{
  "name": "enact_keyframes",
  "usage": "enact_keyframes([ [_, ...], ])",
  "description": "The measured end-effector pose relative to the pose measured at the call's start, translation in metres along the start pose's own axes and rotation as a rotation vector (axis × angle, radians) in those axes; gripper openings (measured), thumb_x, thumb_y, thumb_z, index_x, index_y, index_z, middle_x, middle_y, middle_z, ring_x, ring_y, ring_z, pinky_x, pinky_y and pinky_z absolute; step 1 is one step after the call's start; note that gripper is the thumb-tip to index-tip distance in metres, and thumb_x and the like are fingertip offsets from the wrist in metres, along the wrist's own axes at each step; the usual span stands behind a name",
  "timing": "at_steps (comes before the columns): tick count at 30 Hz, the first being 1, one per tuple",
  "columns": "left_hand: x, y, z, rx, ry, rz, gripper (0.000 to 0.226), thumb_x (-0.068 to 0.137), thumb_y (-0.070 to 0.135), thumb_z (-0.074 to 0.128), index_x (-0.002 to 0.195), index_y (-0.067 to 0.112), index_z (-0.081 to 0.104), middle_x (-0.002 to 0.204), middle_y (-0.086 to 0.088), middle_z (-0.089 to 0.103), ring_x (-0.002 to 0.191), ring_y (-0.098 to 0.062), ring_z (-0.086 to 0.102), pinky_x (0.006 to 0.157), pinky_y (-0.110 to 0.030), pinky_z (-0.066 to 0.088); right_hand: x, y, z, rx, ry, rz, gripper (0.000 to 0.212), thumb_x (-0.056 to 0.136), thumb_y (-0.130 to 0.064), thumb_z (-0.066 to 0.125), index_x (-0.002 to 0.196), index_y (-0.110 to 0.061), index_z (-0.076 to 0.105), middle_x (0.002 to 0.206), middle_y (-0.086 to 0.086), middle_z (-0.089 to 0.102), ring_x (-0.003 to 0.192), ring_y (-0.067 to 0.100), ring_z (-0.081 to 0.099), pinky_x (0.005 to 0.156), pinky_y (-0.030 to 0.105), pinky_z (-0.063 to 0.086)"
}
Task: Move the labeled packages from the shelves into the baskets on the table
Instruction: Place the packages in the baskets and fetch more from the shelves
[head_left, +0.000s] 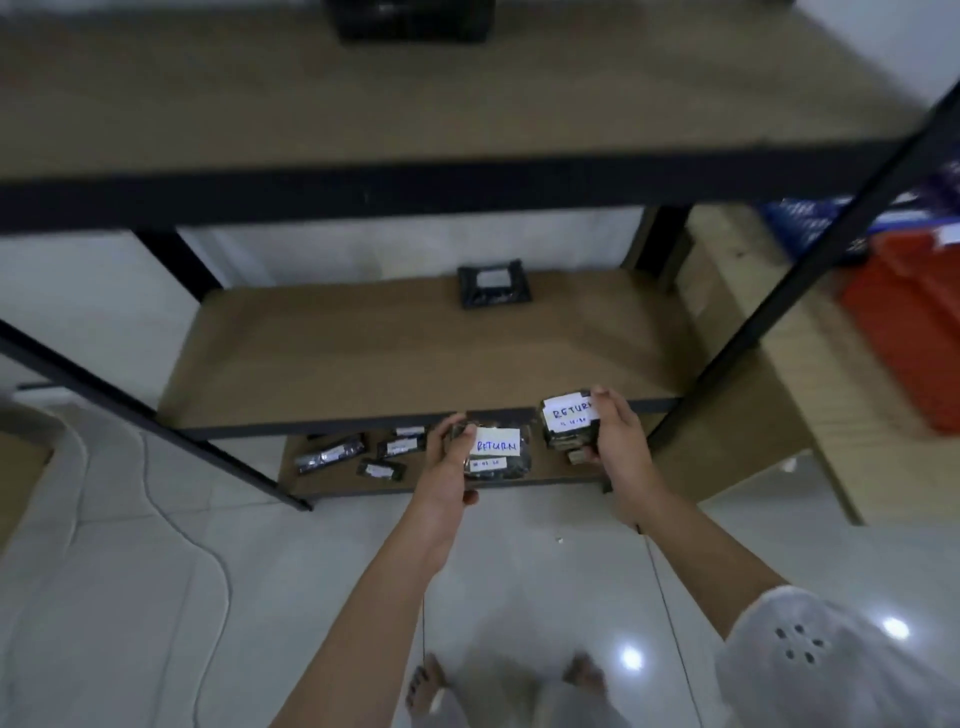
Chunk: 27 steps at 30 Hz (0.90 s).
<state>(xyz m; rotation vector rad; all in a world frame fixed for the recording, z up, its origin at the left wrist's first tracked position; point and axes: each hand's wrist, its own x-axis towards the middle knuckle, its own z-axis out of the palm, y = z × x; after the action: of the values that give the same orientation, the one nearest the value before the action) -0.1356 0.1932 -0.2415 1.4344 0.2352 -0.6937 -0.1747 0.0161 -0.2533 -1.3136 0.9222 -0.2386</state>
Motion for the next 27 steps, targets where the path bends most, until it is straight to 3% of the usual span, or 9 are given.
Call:
enact_keyframes([
  [4,-0.046,0.045,0.039,0.037,-0.094,0.054,0.014,0.093,0.034,0.053,0.101,0.044,0.056,0.100,0.003,0.066,0.087,-0.016,0.058,0.064,-0.026,0.039,-0.031,-0.062,-0.043,0.033,0.052,-0.084,0.021,0.099,-0.032,0.043,0.084,-0.025,0.057,0.074,-0.006,0.058,0.055,0.000,0.057,0.046,0.015,0.043],
  [7,-0.068,0.058,0.081,0.049,-0.139,0.081,0.013,0.093,0.031,0.054,0.102,0.041,0.057,0.095,0.001,0.069,0.088,-0.018,0.061,0.066,-0.026,0.042,-0.041,-0.088,-0.087,0.054,0.052,-0.137,0.020,0.099,-0.031,0.044,0.088,-0.022,0.057,0.073,-0.003,0.057,0.044,-0.008,0.055,0.037,0.008,0.038],
  [11,-0.093,0.054,0.154,0.020,-0.142,0.127,0.019,0.092,0.028,0.057,0.109,0.036,0.056,0.090,0.002,0.070,0.085,-0.016,0.062,0.075,-0.030,0.043,-0.043,-0.113,-0.157,0.016,0.045,-0.197,0.023,0.099,-0.032,0.043,0.083,-0.022,0.057,0.071,-0.006,0.057,0.057,0.001,0.053,0.045,0.016,0.039],
  [13,-0.104,0.051,0.192,-0.014,-0.172,0.135,0.022,0.091,0.027,0.058,0.111,0.037,0.055,0.090,0.003,0.070,0.080,-0.012,0.064,0.070,-0.025,0.045,-0.041,-0.126,-0.195,0.019,0.037,-0.221,0.023,0.099,-0.031,0.043,0.083,-0.023,0.057,0.068,-0.008,0.057,0.058,0.002,0.050,0.046,0.016,0.037],
  [15,-0.114,0.049,0.230,-0.055,-0.191,0.118,0.026,0.091,0.025,0.059,0.114,0.035,0.054,0.095,0.001,0.069,0.081,-0.012,0.065,0.066,-0.025,0.046,-0.037,-0.137,-0.233,0.017,0.033,-0.254,0.026,0.099,-0.030,0.043,0.080,-0.022,0.057,0.064,-0.008,0.056,0.054,0.002,0.048,0.040,0.013,0.036],
  [18,-0.122,0.049,0.284,-0.119,-0.213,0.118,0.029,0.090,0.021,0.060,0.117,0.031,0.053,0.109,-0.005,0.065,0.092,-0.017,0.063,0.074,-0.029,0.048,-0.027,-0.155,-0.284,0.016,0.044,-0.318,0.026,0.100,-0.028,0.043,0.078,-0.020,0.055,0.065,-0.001,0.051,0.045,0.000,0.046,0.036,0.013,0.033],
  [21,-0.121,0.048,0.329,-0.132,-0.243,0.137,0.029,0.087,0.019,0.064,0.111,0.035,0.056,0.109,-0.003,0.066,0.093,-0.016,0.065,0.078,-0.030,0.050,-0.009,-0.169,-0.325,0.021,0.069,-0.326,0.026,0.099,-0.029,0.044,0.077,-0.019,0.054,0.063,0.000,0.050,0.035,-0.003,0.044,0.033,0.013,0.031],
  [24,-0.109,0.049,0.372,-0.120,-0.255,0.123,0.034,0.085,0.018,0.067,0.114,0.032,0.056,0.103,-0.002,0.068,0.085,-0.013,0.066,0.071,-0.027,0.050,0.015,-0.178,-0.360,0.036,0.092,-0.336,0.024,0.100,-0.027,0.044,0.084,-0.012,0.054,0.062,0.001,0.048,0.035,-0.003,0.044,0.033,0.013,0.031],
  [27,-0.086,0.051,0.412,-0.116,-0.249,0.101,0.034,0.084,0.018,0.068,0.113,0.030,0.055,0.091,-0.001,0.069,0.076,-0.011,0.065,0.064,-0.024,0.049,0.043,-0.188,-0.387,-0.015,0.084,-0.340,0.026,0.101,-0.031,0.042,0.092,-0.012,0.056,0.068,-0.002,0.053,0.050,-0.001,0.052,0.043,0.013,0.039],
])
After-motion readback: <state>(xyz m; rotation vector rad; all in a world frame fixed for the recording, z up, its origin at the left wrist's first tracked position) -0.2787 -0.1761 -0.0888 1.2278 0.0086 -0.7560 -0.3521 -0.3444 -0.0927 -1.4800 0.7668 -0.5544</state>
